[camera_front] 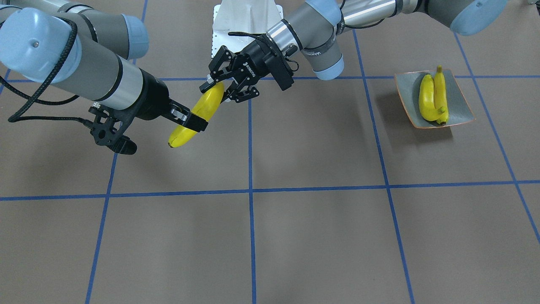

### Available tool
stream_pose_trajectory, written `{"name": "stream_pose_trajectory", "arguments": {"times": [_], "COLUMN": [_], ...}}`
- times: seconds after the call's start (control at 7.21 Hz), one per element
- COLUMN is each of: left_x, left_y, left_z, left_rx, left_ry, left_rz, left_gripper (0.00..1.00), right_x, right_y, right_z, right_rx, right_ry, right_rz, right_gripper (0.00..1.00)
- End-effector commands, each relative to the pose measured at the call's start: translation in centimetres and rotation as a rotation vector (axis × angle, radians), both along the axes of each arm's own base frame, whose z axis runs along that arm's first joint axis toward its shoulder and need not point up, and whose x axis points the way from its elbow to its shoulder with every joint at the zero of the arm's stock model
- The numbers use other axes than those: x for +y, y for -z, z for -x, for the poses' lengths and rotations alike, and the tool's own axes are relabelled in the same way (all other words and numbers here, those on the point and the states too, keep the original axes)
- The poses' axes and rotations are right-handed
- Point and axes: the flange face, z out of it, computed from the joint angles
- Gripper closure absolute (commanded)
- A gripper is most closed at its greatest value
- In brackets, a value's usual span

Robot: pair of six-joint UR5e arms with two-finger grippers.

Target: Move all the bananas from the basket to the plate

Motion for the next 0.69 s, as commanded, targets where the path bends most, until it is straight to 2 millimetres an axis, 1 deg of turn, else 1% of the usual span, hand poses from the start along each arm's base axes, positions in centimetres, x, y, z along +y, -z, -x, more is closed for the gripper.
{"name": "stream_pose_trajectory", "arguments": {"times": [0.0, 0.14, 0.28, 0.42, 0.56], "left_x": [-0.2, -0.7, -2.1, -3.1, -3.4], "left_y": [-0.1, -0.4, -2.0, -4.9, -7.4], "left_z": [0.1, 0.5, 1.4, 4.1, 8.0], "left_rx": [-0.002, -0.011, -0.057, -0.09, -0.116], "left_ry": [0.002, 0.006, 0.03, 0.053, 0.059], "left_rz": [0.005, 0.011, 0.031, 0.039, 0.045], "left_gripper": [1.0, 1.0, 1.0, 1.0, 1.0], "right_x": [-0.1, -0.5, -1.1, -1.8, -2.4], "right_y": [0.4, 0.6, 0.7, 0.4, 0.0], "right_z": [-0.4, -1.4, -2.6, -3.6, -4.0], "right_rx": [-0.011, -0.013, -0.011, 0.002, 0.034], "right_ry": [-0.002, -0.021, -0.044, -0.077, -0.123], "right_rz": [-0.01, -0.018, -0.024, -0.043, -0.064], "right_gripper": [0.0, 0.0, 0.0, 0.0, 0.0]}}
